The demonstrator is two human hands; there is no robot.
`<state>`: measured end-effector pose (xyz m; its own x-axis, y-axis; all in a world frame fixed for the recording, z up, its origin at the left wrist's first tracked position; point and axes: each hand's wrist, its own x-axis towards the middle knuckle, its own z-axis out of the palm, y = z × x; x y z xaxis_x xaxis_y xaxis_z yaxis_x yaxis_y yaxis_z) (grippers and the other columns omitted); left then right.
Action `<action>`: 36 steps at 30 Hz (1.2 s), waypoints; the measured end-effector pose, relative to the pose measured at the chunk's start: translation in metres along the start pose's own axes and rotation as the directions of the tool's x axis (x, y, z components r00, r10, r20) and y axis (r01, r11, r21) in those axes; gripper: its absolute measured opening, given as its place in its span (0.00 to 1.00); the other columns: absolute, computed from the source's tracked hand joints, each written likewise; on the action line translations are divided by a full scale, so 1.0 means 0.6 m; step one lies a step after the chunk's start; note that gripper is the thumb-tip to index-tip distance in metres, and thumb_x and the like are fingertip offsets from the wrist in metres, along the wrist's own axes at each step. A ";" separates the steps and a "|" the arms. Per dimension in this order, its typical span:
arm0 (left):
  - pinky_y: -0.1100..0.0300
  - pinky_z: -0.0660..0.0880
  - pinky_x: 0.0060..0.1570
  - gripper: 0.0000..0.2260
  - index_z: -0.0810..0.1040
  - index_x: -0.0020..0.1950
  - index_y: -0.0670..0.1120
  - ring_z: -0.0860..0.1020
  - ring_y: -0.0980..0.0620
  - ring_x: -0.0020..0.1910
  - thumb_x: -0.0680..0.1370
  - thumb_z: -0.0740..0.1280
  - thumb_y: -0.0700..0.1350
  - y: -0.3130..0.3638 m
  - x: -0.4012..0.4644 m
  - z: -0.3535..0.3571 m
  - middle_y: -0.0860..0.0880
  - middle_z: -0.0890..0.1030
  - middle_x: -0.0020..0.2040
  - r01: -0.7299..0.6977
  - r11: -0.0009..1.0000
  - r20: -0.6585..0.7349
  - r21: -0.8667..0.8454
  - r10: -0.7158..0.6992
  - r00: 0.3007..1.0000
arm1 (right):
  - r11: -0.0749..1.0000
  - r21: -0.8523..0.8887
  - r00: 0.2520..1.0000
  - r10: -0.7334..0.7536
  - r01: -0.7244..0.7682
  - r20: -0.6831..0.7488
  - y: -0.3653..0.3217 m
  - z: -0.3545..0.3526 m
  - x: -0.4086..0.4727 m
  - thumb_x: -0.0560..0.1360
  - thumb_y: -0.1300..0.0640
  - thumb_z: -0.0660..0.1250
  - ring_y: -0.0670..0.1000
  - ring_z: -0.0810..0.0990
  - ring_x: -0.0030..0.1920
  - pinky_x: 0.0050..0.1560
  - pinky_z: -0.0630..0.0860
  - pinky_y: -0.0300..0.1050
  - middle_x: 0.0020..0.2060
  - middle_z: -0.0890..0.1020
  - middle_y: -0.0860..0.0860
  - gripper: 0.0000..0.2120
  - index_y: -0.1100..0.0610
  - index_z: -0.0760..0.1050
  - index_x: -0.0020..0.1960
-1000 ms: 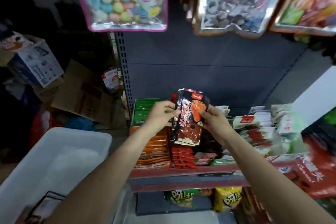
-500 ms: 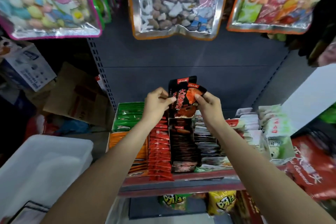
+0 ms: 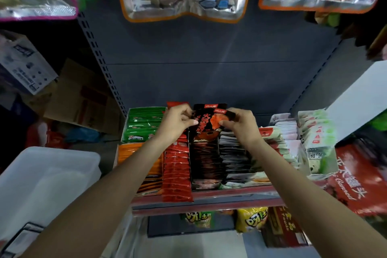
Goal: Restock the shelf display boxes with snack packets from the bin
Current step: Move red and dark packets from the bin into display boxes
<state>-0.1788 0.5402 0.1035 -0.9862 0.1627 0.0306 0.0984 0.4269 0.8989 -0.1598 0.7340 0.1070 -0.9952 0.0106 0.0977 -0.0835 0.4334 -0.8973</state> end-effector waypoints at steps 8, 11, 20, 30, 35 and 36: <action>0.54 0.79 0.51 0.06 0.78 0.41 0.41 0.83 0.52 0.45 0.71 0.71 0.32 -0.014 0.007 -0.004 0.44 0.83 0.43 -0.081 0.996 -0.016 0.031 0.081 0.997 | 0.849 -0.397 0.902 -0.418 0.347 -0.105 0.010 0.030 -0.028 0.69 0.70 0.71 0.52 0.80 0.38 0.43 0.71 0.30 0.38 0.83 0.54 0.07 0.62 0.81 0.45; 0.61 0.77 0.54 0.09 0.79 0.42 0.47 0.82 0.53 0.50 0.70 0.73 0.34 -0.040 -0.003 -0.012 0.47 0.83 0.47 -0.111 0.987 0.094 0.114 0.100 0.990 | 0.825 -0.514 0.972 -0.199 0.235 0.126 0.026 0.047 -0.021 0.70 0.69 0.68 0.55 0.80 0.46 0.49 0.77 0.49 0.44 0.82 0.55 0.08 0.60 0.79 0.47; 0.59 0.74 0.47 0.08 0.83 0.53 0.47 0.76 0.58 0.37 0.75 0.70 0.44 -0.027 -0.022 -0.007 0.50 0.82 0.49 -0.313 0.802 0.109 0.509 0.301 0.947 | 0.791 -0.573 0.974 -0.137 0.216 0.178 0.003 0.056 -0.009 0.73 0.58 0.69 0.53 0.76 0.55 0.53 0.74 0.49 0.52 0.80 0.52 0.12 0.54 0.79 0.57; 0.56 0.63 0.61 0.14 0.76 0.64 0.50 0.69 0.51 0.60 0.79 0.63 0.48 -0.023 -0.016 0.008 0.51 0.75 0.58 -0.265 0.680 0.161 0.684 0.214 0.963 | 0.711 -0.680 0.979 -0.055 0.178 0.199 -0.002 0.078 0.007 0.74 0.61 0.67 0.55 0.75 0.57 0.55 0.73 0.48 0.54 0.78 0.54 0.11 0.56 0.80 0.56; 0.55 0.70 0.59 0.13 0.77 0.60 0.49 0.73 0.52 0.57 0.76 0.68 0.47 -0.035 -0.058 -0.042 0.51 0.77 0.55 -0.172 0.826 -0.002 0.537 0.205 0.979 | 0.833 -0.524 0.983 -0.127 0.178 0.131 -0.036 0.098 -0.027 0.72 0.61 0.70 0.54 0.75 0.56 0.56 0.72 0.45 0.53 0.78 0.54 0.13 0.57 0.79 0.57; 0.57 0.71 0.58 0.13 0.78 0.59 0.49 0.75 0.53 0.55 0.75 0.69 0.46 -0.040 -0.069 -0.054 0.52 0.77 0.54 -0.154 0.865 -0.032 0.477 0.192 0.981 | 0.850 -0.493 0.981 -0.132 0.184 0.139 -0.046 0.109 -0.037 0.73 0.61 0.69 0.54 0.76 0.55 0.56 0.72 0.44 0.52 0.78 0.54 0.12 0.57 0.79 0.57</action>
<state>-0.1447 0.4946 0.0950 -0.9528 0.2133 0.2161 0.3002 0.7691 0.5643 -0.1389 0.6626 0.1013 -0.9729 -0.1721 0.1545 -0.2287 0.8147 -0.5329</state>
